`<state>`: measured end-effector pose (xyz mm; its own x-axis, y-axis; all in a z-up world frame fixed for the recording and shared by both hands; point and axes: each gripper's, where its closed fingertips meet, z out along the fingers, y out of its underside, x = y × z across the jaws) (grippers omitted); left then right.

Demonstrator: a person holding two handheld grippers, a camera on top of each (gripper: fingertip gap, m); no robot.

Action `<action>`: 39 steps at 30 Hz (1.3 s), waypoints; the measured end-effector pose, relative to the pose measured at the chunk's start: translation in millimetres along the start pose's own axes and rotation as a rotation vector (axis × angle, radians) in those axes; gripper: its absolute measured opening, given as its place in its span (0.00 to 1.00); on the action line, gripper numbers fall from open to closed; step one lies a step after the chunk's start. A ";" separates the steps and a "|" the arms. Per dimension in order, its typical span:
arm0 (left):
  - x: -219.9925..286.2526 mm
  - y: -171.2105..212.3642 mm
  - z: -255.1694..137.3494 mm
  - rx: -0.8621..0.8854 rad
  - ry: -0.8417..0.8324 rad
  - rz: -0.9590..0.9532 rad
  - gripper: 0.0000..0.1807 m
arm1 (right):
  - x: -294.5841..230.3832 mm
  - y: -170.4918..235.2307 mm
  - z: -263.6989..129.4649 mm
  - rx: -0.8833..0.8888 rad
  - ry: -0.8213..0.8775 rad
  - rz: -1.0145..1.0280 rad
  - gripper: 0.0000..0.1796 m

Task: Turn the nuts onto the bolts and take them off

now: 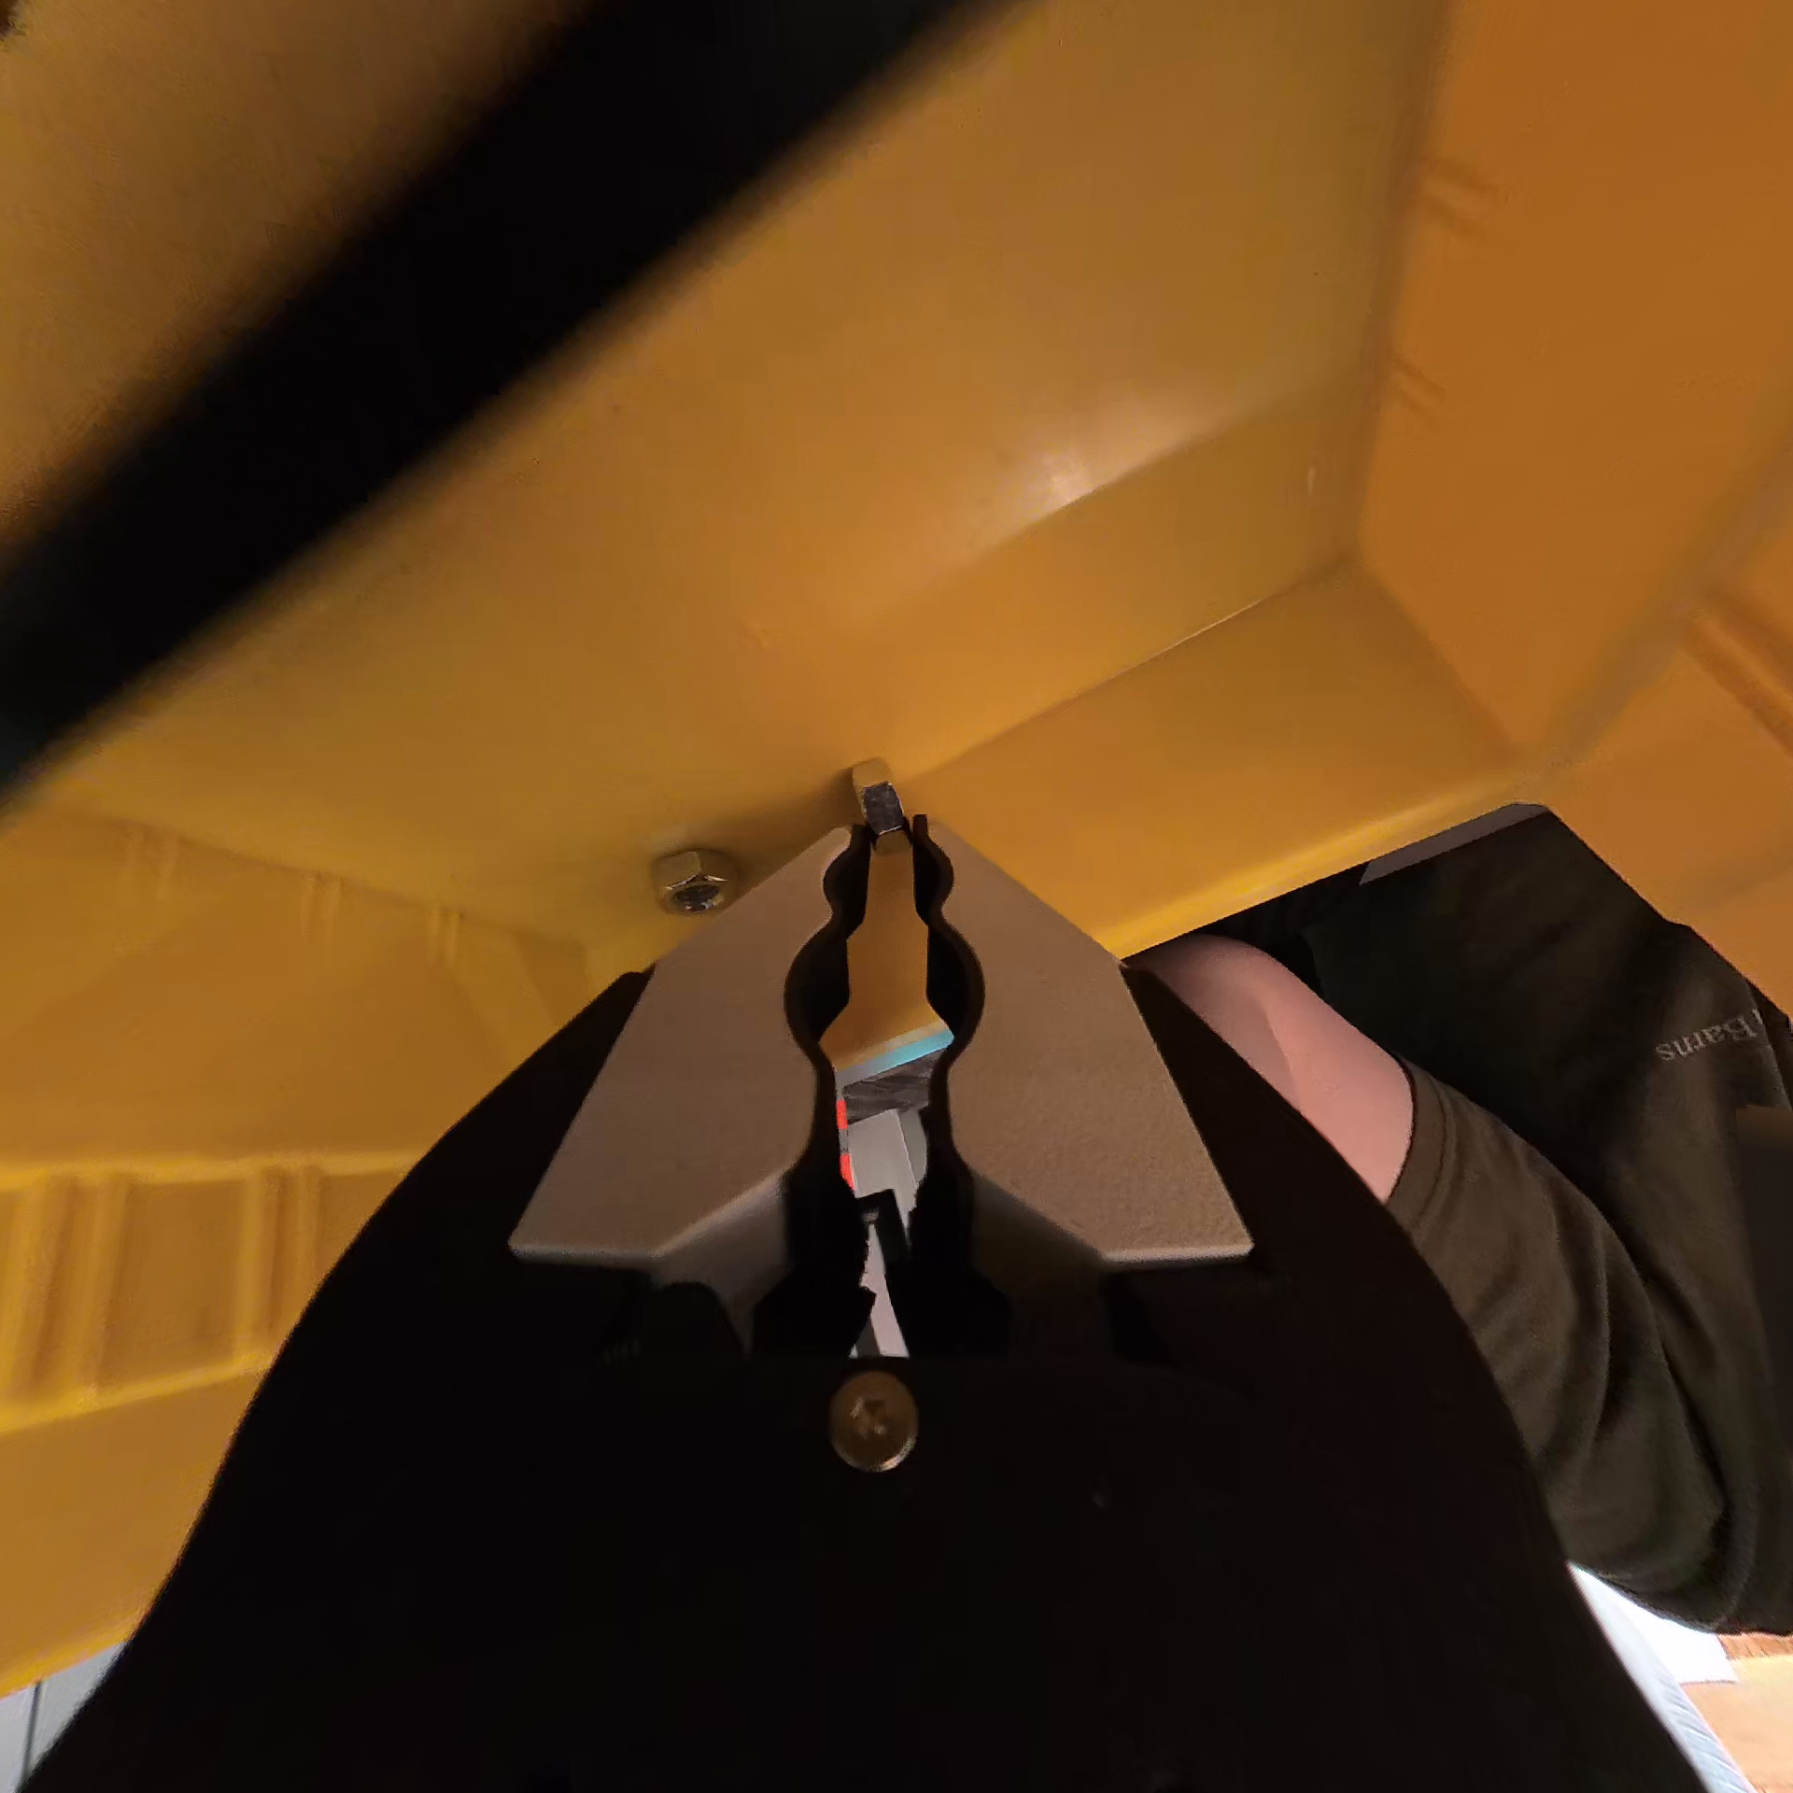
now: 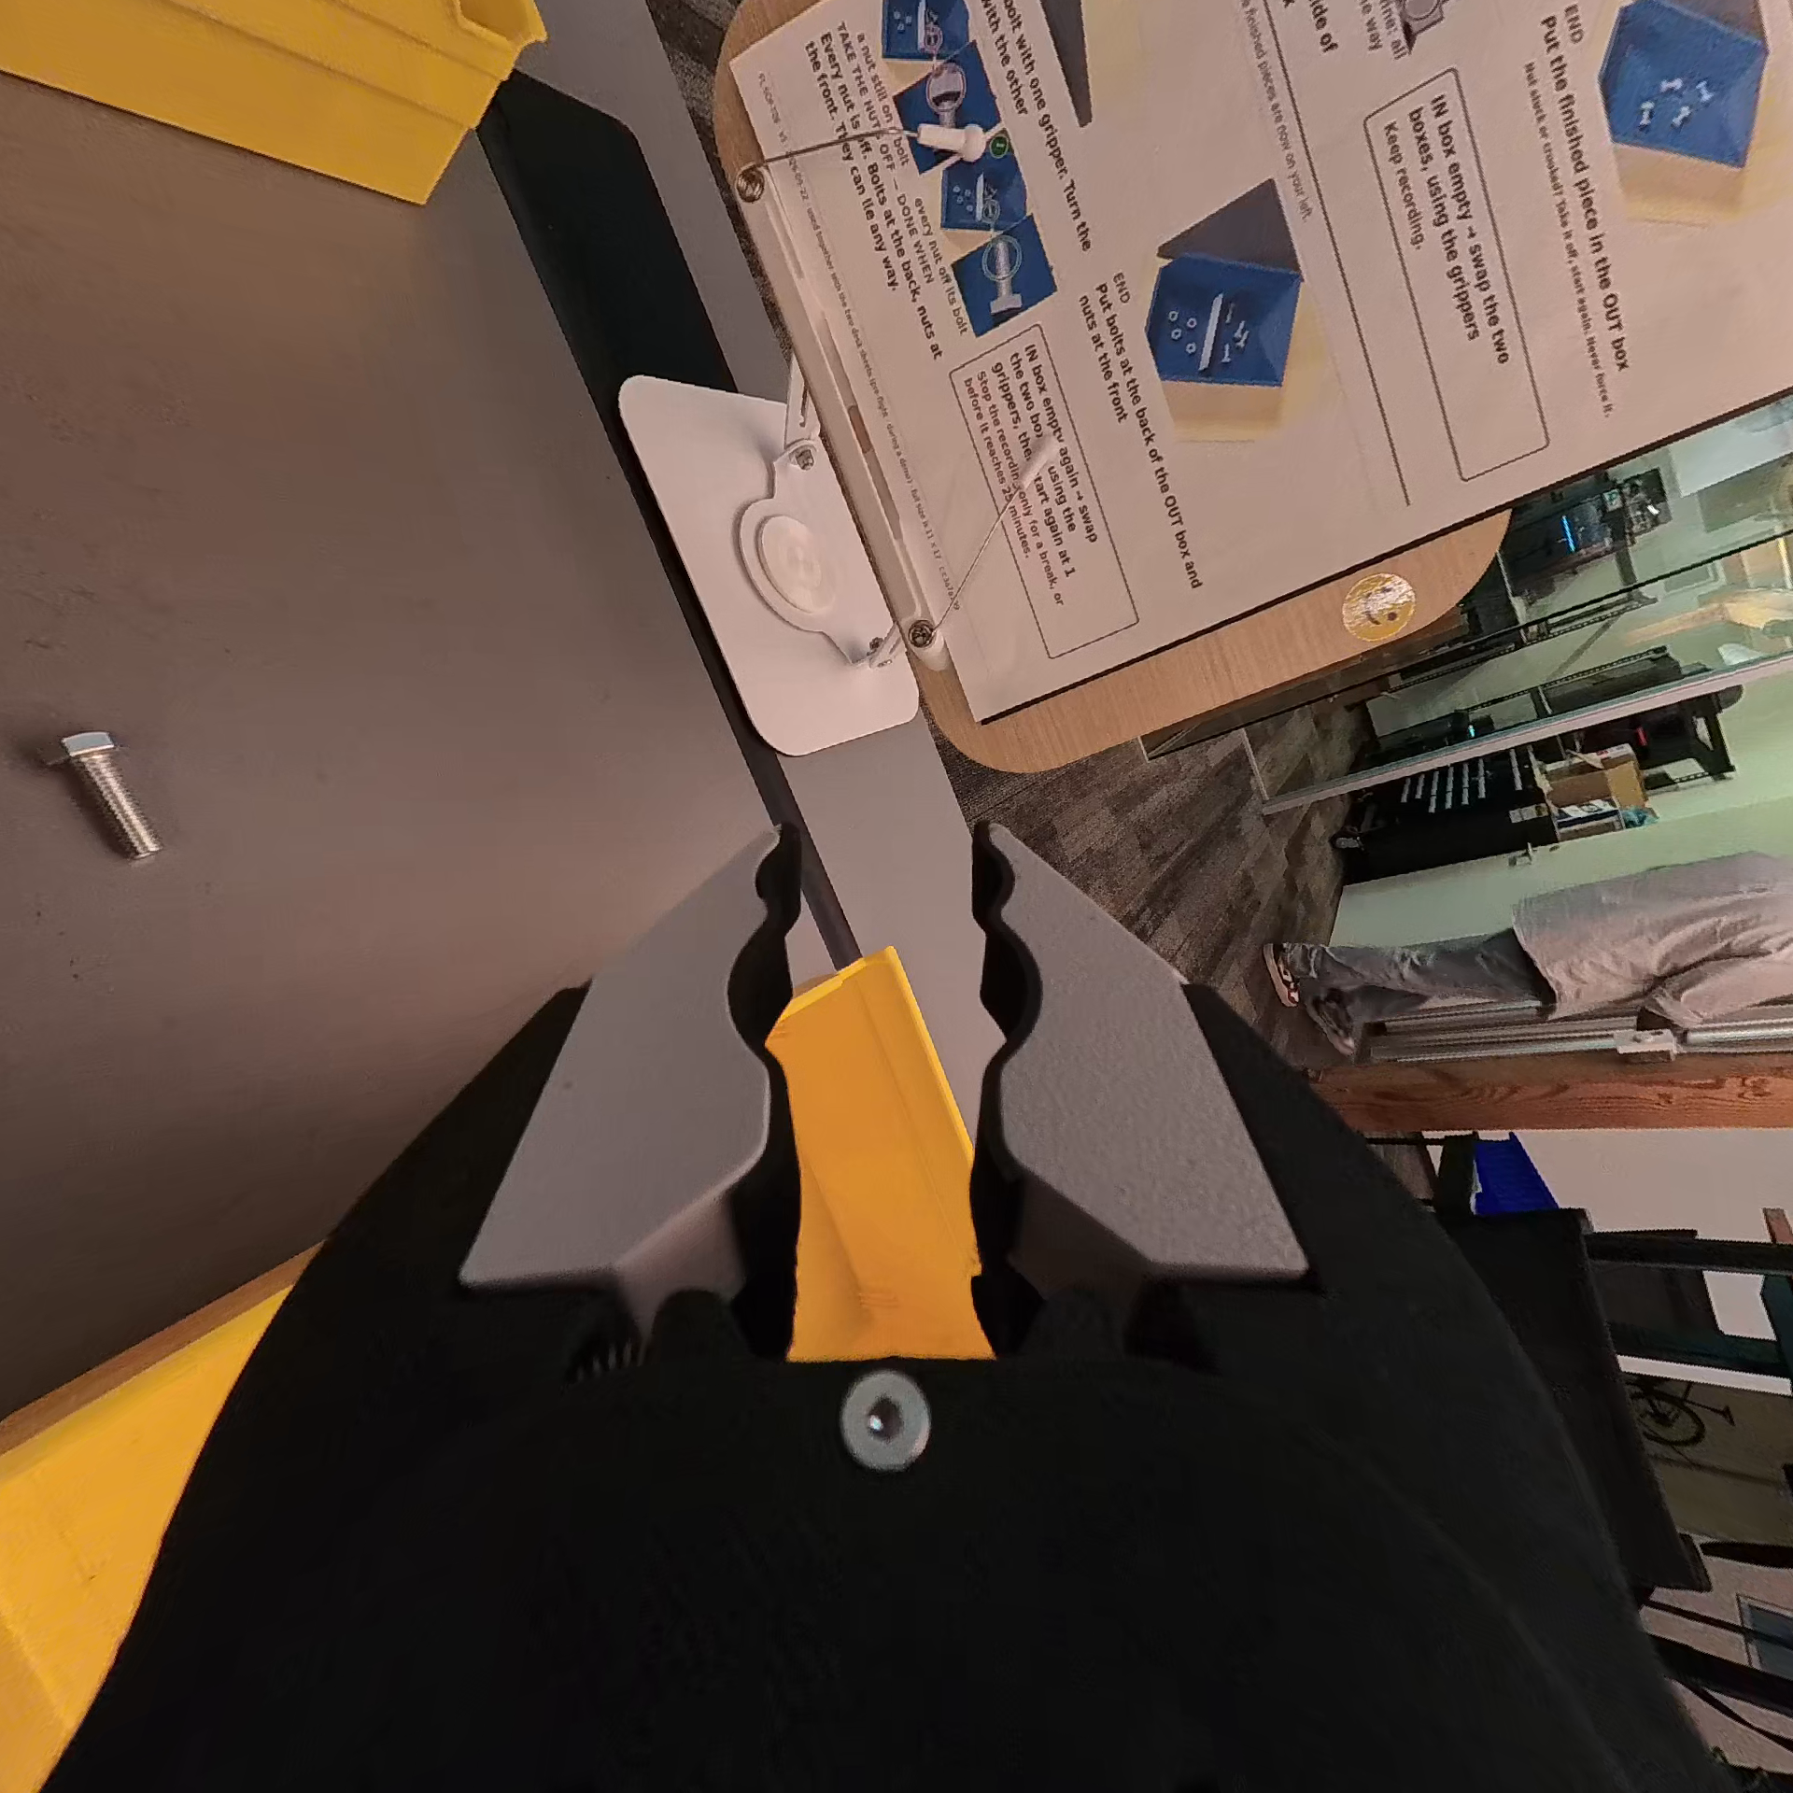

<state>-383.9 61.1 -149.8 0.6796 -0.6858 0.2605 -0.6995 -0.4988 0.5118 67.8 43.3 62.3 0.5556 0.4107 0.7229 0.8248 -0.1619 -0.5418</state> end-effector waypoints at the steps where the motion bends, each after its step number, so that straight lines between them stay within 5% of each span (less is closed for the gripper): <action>1: -0.2 0.2 -0.2 0.001 -0.005 0.006 0.04 | -0.3 0.2 0.3 -0.002 -0.002 -0.001 0.20; 15: -3.1 3.6 -9.4 0.047 -0.078 0.025 0.04 | -2.7 5.7 4.2 -0.030 -0.011 -0.011 0.20; 27: 3.4 -16.8 -98.2 0.502 -0.426 0.111 0.04 | -1.9 5.1 6.6 -0.042 0.005 -0.028 0.20; 33: 103.6 -37.8 -141.6 0.801 -0.429 0.438 0.04 | -9.3 -1.3 9.8 -0.018 -0.025 -0.034 0.19; 36: 207.3 -49.4 -109.4 0.737 -0.256 0.850 0.04 | -18.0 -1.9 14.5 -0.005 -0.069 -0.044 0.19; 39: 272.1 -70.3 -62.8 0.578 -0.104 1.069 0.04 | -19.3 1.6 16.0 -0.013 -0.081 -0.043 0.19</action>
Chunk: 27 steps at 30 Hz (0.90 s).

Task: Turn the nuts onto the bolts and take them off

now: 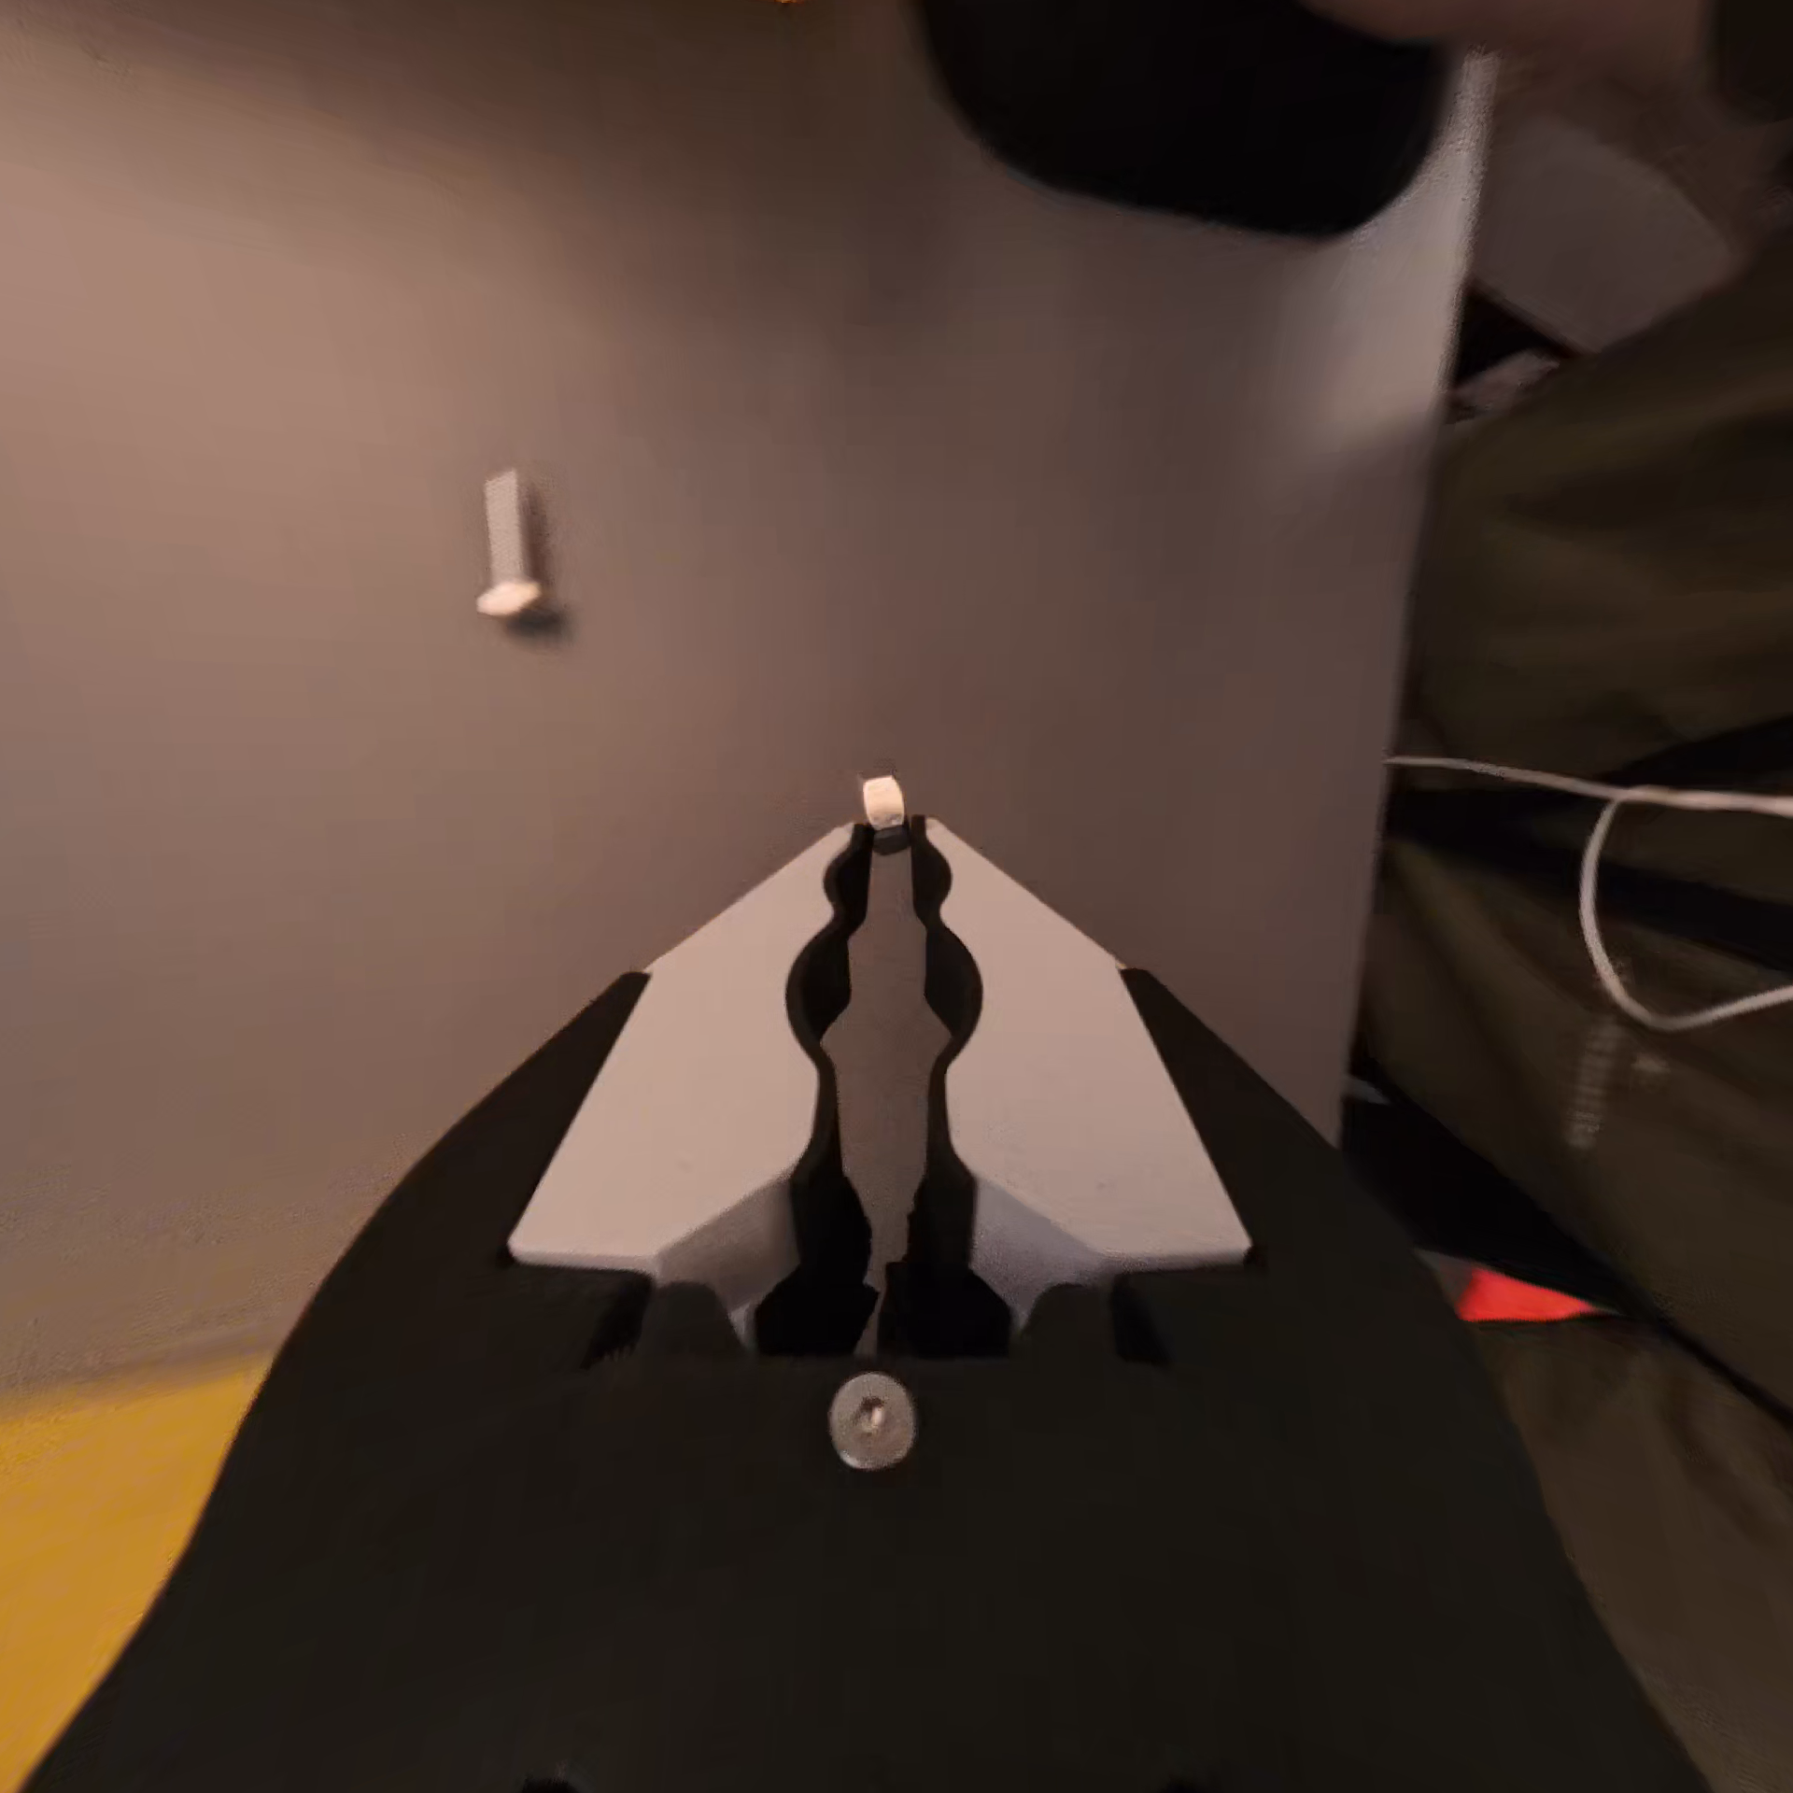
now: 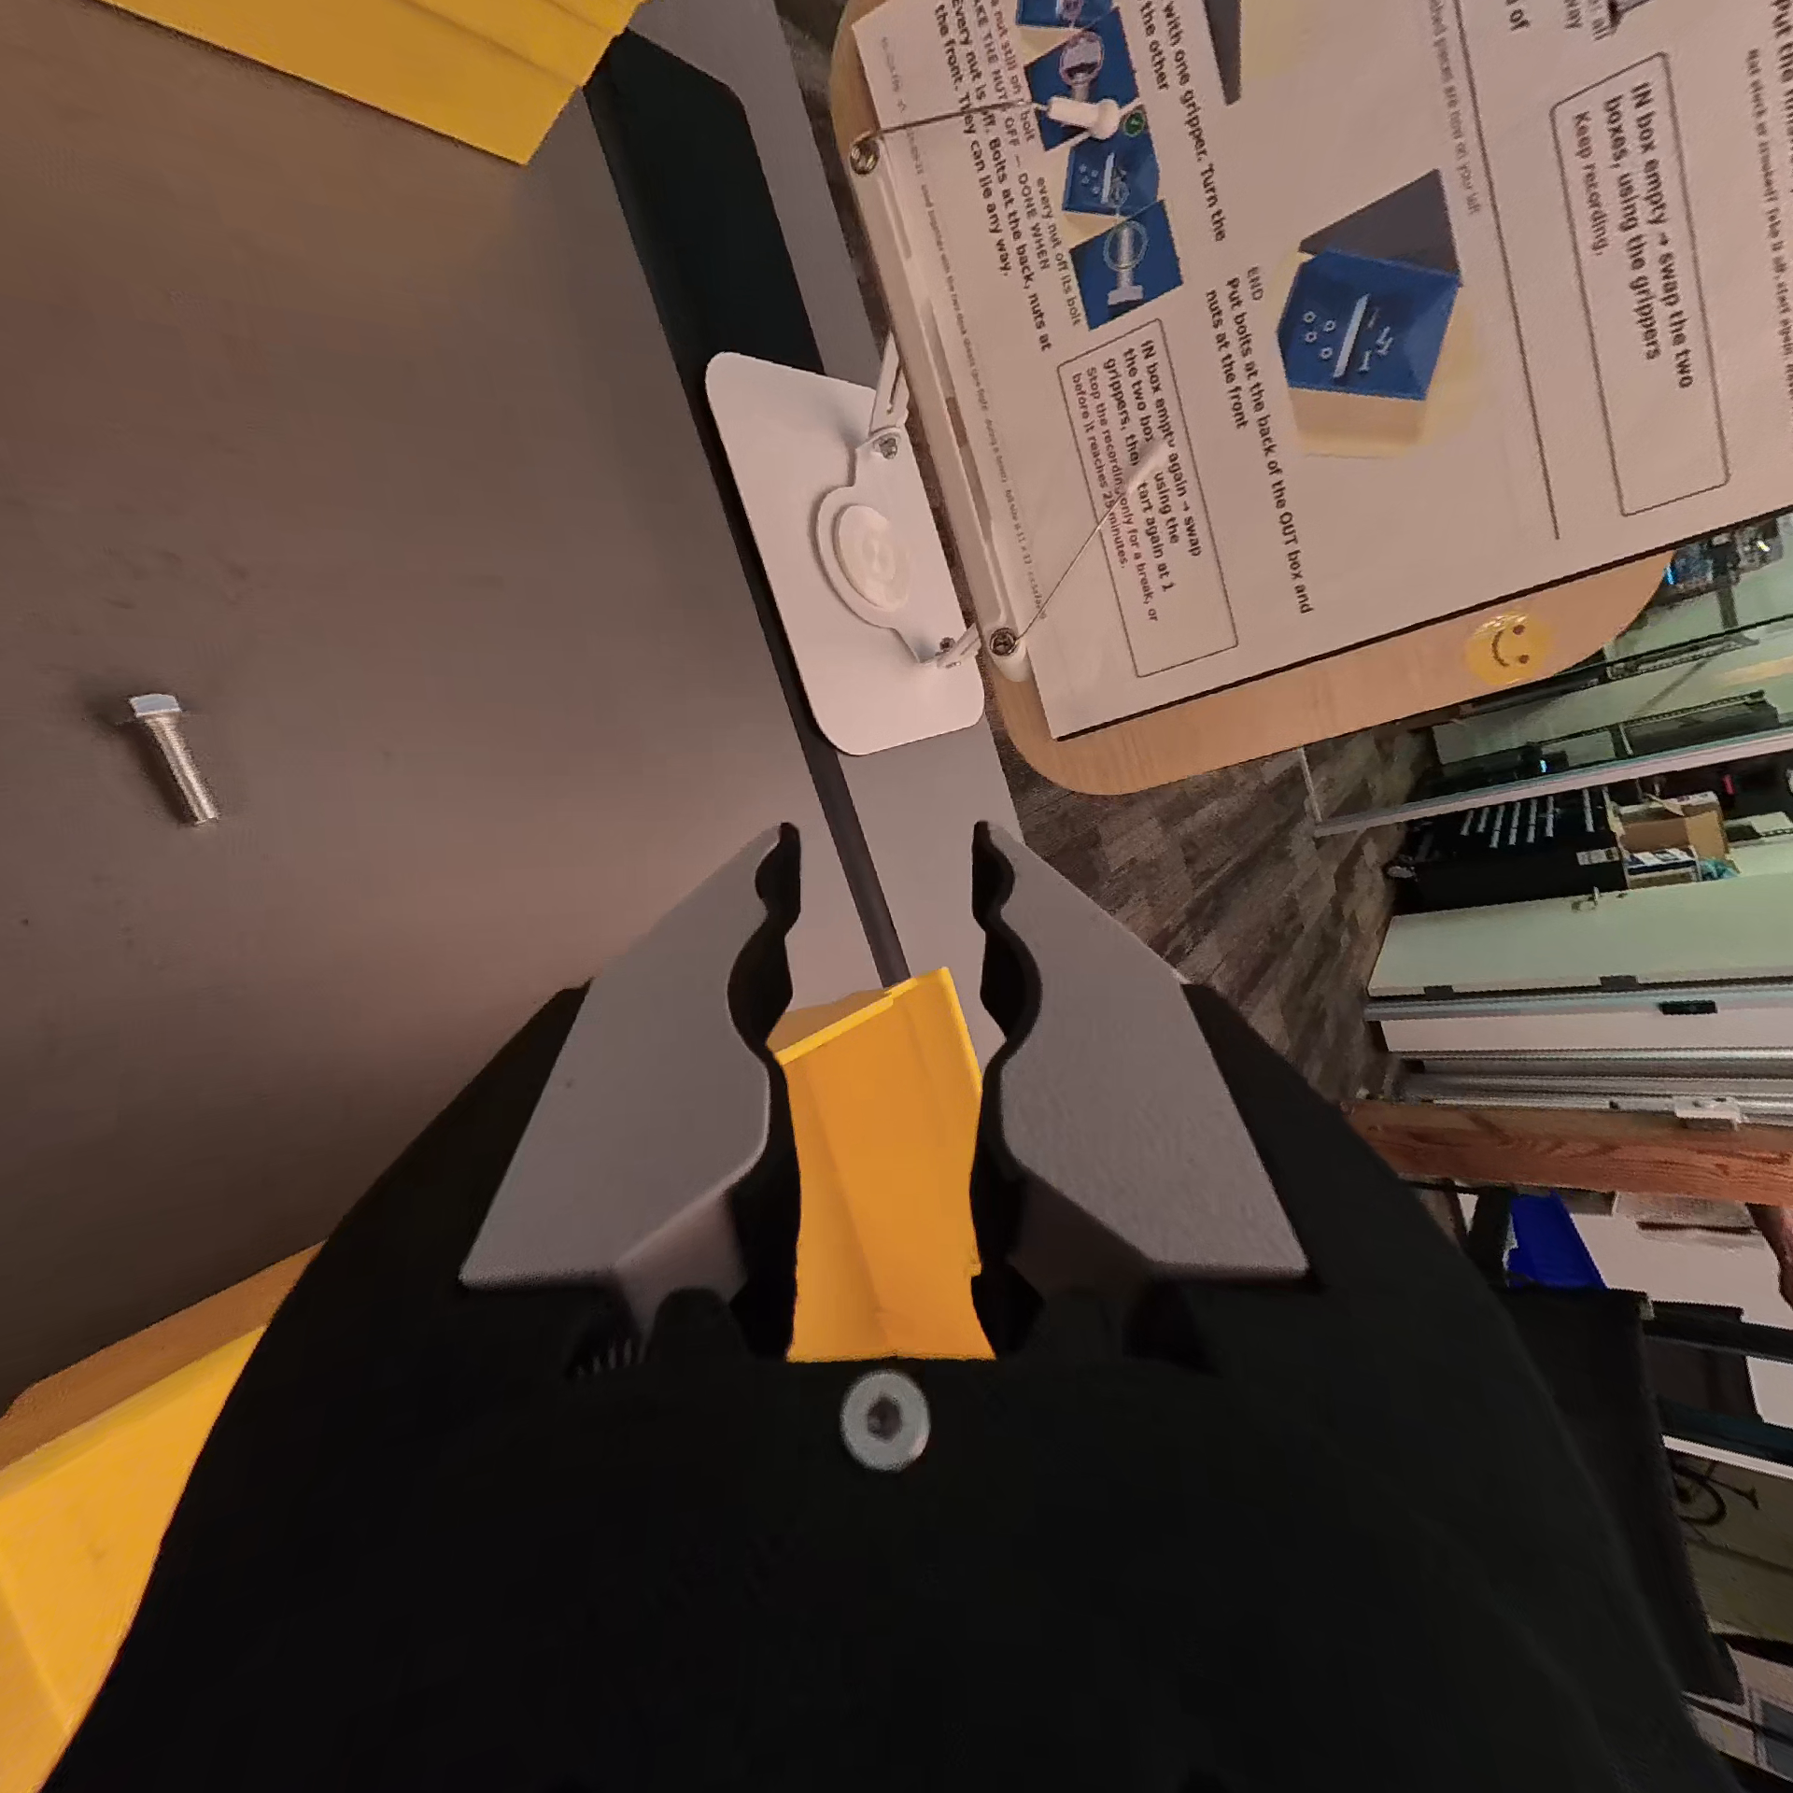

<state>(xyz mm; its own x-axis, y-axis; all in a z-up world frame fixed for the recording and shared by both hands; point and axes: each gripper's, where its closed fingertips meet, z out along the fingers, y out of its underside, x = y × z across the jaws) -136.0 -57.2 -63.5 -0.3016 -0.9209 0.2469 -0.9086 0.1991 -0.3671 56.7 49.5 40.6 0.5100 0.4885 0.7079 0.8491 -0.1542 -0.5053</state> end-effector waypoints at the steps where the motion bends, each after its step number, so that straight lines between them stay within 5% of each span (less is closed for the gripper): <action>1: 5.3 -8.7 18.8 -0.011 0.084 -0.013 0.04 | 0.2 0.5 -0.7 0.003 -0.002 0.002 0.19; 6: 4.3 -38.0 73.4 0.036 0.352 -0.178 0.04 | 4.1 1.8 -6.4 0.024 0.003 0.021 0.19; 21: -23.1 -16.0 112.6 -0.097 0.253 -0.222 0.05 | 4.6 -2.1 -15.5 0.051 0.004 0.013 0.20; 25: -31.6 -21.3 103.5 -0.060 0.199 -0.243 0.22 | 5.0 -0.3 -15.6 0.037 0.008 0.009 0.20; 27: -42.4 -23.2 96.1 -0.037 0.124 -0.228 0.23 | 6.6 1.7 -15.9 0.029 0.014 0.014 0.20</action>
<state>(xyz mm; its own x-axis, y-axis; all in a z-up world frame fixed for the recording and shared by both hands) -74.3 -55.0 -151.6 -0.1186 -0.8957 0.4286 -0.9666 0.0053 -0.2564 63.7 38.8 52.3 0.5242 0.4743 0.7073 0.8374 -0.1361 -0.5293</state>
